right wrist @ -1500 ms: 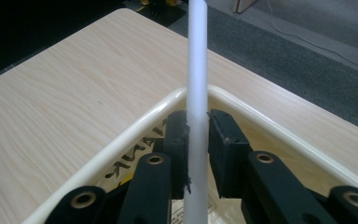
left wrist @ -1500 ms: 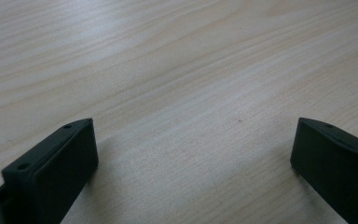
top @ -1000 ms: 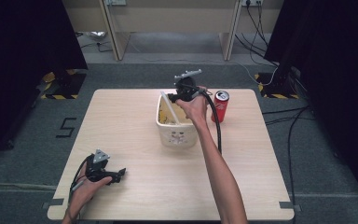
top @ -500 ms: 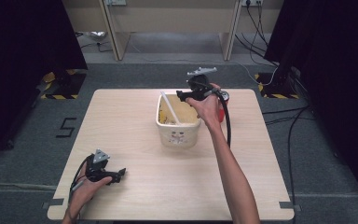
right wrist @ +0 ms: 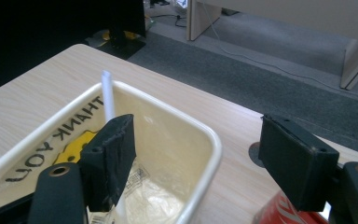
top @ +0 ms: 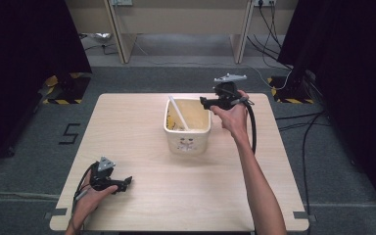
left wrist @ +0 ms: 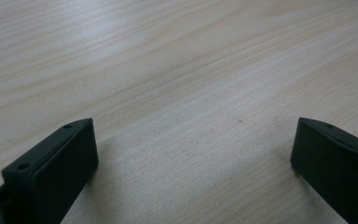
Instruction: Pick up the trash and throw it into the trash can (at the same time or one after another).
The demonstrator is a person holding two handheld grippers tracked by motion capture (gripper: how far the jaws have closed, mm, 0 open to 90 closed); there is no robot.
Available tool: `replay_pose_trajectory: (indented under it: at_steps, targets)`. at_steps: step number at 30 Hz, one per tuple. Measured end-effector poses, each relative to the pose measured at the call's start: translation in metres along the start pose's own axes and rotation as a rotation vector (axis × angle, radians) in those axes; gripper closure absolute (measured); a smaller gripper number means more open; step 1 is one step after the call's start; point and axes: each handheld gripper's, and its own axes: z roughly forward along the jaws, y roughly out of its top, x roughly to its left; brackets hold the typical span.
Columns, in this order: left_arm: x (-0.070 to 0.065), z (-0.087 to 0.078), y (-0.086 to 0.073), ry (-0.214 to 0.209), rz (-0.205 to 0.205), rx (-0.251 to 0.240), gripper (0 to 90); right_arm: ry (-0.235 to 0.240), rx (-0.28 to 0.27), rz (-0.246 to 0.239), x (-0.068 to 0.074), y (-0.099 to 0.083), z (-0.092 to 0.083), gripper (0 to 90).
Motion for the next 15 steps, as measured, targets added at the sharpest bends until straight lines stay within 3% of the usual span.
replay_pose_trajectory:
  at_steps: [15]
  targets:
    - [0.0,0.0,0.0,0.0,-0.001,0.0,0.0,-0.061,0.004,0.028,-0.03,-0.023,-0.02,25.8]
